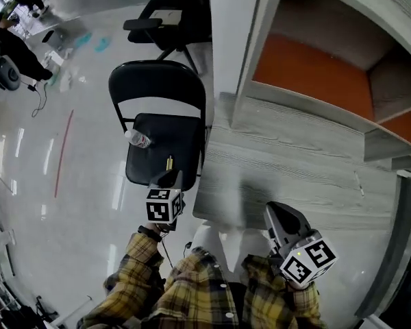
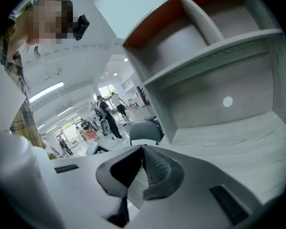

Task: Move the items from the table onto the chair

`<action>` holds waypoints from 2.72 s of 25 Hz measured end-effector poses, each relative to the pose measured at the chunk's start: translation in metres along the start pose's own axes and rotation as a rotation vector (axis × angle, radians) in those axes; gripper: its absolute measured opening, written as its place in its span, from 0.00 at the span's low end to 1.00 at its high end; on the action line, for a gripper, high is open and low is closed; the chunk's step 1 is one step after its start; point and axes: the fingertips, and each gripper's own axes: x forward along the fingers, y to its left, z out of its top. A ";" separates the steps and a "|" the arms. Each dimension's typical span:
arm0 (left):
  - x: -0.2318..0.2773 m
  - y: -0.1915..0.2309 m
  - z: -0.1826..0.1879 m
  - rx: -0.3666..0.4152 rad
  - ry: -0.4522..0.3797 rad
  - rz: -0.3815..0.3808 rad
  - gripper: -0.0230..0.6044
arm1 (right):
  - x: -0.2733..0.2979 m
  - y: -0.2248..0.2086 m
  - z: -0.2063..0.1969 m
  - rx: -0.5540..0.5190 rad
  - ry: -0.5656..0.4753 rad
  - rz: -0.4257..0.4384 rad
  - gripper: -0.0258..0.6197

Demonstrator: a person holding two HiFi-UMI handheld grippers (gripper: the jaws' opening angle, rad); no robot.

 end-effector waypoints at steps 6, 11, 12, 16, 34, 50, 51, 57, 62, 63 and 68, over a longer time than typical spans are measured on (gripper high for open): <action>-0.052 -0.131 0.056 0.013 -0.104 -0.118 0.06 | -0.089 -0.066 0.036 -0.012 -0.101 -0.079 0.07; -0.071 -0.249 0.086 0.101 -0.148 -0.234 0.05 | -0.161 -0.133 0.055 -0.021 -0.174 -0.183 0.07; -0.076 -0.271 0.089 0.117 -0.148 -0.256 0.05 | -0.176 -0.147 0.056 -0.023 -0.176 -0.204 0.07; -0.079 -0.350 0.089 0.161 -0.136 -0.326 0.04 | -0.231 -0.221 0.049 -0.063 -0.120 -0.286 0.07; -0.078 -0.427 0.039 0.164 -0.016 -0.237 0.04 | -0.255 -0.427 -0.064 -0.284 0.348 -0.257 0.25; -0.082 -0.426 0.027 0.136 -0.006 -0.185 0.04 | -0.239 -0.481 -0.104 -0.293 0.460 -0.309 0.22; -0.082 -0.426 0.027 0.135 -0.006 -0.185 0.04 | -0.239 -0.482 -0.103 -0.297 0.455 -0.317 0.20; -0.083 -0.426 0.027 0.135 -0.011 -0.185 0.04 | -0.239 -0.483 -0.103 -0.312 0.455 -0.342 0.14; -0.085 -0.422 0.025 0.129 -0.017 -0.178 0.04 | -0.240 -0.477 -0.099 -0.295 0.429 -0.337 0.14; -0.086 -0.421 0.025 0.125 -0.020 -0.177 0.04 | -0.239 -0.474 -0.095 -0.295 0.418 -0.334 0.14; -0.092 -0.412 0.025 0.110 -0.036 -0.186 0.04 | -0.240 -0.445 -0.077 -0.292 0.368 -0.321 0.14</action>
